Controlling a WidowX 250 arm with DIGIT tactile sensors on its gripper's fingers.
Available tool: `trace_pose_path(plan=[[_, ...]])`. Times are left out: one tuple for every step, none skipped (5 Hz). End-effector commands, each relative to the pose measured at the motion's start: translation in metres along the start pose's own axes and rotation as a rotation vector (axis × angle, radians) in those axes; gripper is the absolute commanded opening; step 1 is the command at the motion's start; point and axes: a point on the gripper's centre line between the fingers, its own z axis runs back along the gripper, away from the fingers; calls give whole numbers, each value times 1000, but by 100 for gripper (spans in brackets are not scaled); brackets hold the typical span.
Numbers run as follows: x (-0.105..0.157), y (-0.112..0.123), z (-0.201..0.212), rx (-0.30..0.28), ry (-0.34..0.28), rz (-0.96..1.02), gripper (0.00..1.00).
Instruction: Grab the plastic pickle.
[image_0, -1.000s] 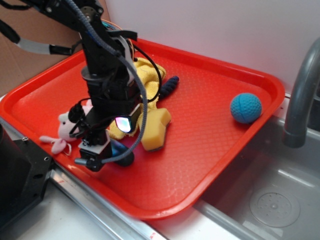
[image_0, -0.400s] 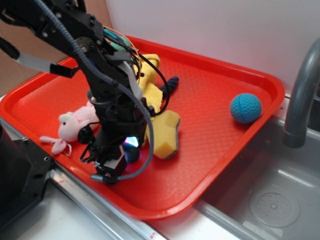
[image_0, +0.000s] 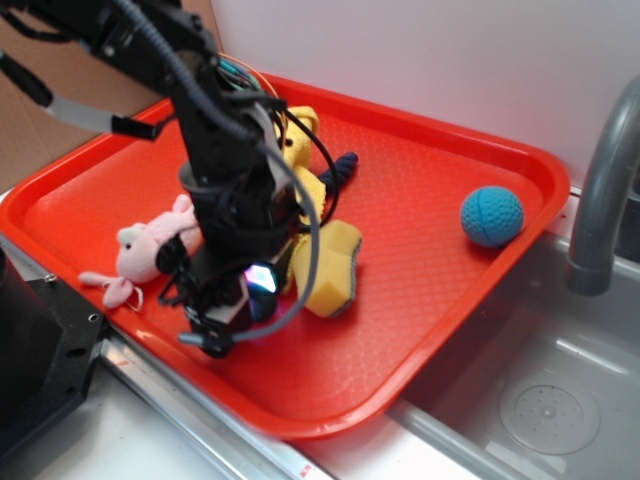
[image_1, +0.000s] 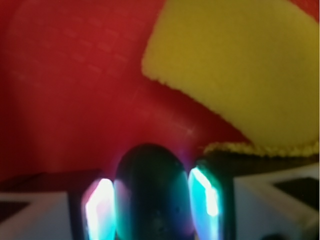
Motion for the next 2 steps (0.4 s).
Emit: trace_pose_path(plan=[[-28, 26, 75, 7, -97, 289, 0], [-58, 36, 109, -12, -106, 540, 0]])
